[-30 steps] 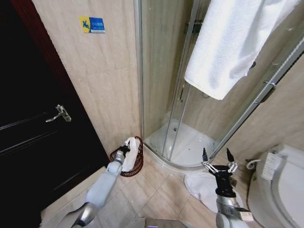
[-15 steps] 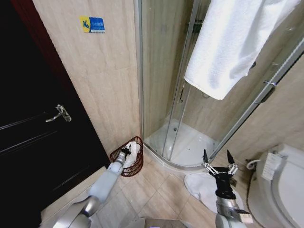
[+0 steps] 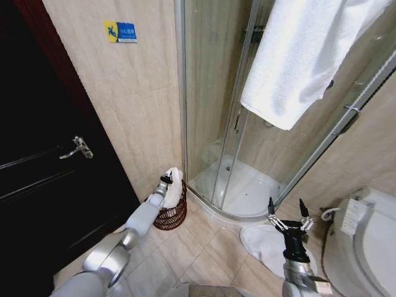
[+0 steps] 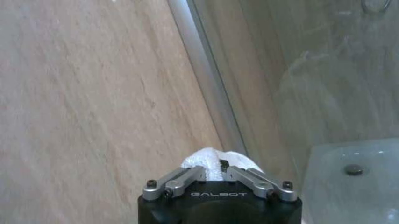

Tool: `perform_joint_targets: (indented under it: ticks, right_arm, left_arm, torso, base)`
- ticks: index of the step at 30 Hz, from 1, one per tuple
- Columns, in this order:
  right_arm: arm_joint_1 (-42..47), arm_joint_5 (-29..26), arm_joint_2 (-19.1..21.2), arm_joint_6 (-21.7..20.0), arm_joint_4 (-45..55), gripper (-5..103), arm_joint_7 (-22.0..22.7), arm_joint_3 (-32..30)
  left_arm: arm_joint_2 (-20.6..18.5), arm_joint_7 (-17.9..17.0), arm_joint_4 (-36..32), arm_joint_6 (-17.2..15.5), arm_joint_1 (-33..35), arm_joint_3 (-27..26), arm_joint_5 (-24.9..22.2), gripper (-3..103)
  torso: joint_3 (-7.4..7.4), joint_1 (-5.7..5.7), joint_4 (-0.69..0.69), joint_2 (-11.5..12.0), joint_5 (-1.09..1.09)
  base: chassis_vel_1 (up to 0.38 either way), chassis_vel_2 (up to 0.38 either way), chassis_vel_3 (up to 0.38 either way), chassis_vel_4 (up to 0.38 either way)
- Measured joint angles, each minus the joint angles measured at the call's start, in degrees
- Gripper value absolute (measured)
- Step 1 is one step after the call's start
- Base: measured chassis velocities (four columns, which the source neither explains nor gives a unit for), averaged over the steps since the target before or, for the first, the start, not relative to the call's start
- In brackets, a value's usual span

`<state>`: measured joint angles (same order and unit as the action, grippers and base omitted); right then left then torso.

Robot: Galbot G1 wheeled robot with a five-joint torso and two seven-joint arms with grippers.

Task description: Discard the used towel into the hamper.

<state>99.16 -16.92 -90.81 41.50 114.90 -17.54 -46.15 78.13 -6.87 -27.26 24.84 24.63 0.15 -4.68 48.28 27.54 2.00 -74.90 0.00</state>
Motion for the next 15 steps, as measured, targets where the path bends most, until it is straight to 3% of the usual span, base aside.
perform_joint_targets:
  ticks: [6,13,15]
  right_arm:
    - [0.1,-0.5,0.3,0.1,-0.2,100,-0.3,-0.1]
    - [0.1,-0.8,0.4,0.1,-0.6,100,-0.5,-0.4]
    - [0.2,-0.8,0.4,0.1,-0.6,100,-0.7,-0.6]
  left_arm:
    - [0.2,1.6,4.0,-0.2,-1.9,0.2,2.6,1]
    - [-0.2,3.9,5.1,-0.9,0.9,-0.1,4.2,-2]
    - [0.4,4.7,5.6,-1.6,2.8,-1.5,6.6,7]
  torso:
    - [0.0,0.0,0.0,0.0,-0.01]
    - [0.0,0.0,0.01,0.0,0.0]
    - [0.0,0.0,0.02,0.0,-0.01]
  base:
    - [0.0,0.0,0.0,0.0]
    - [0.0,0.0,0.0,0.0]
    - [0.0,0.0,0.0,0.0]
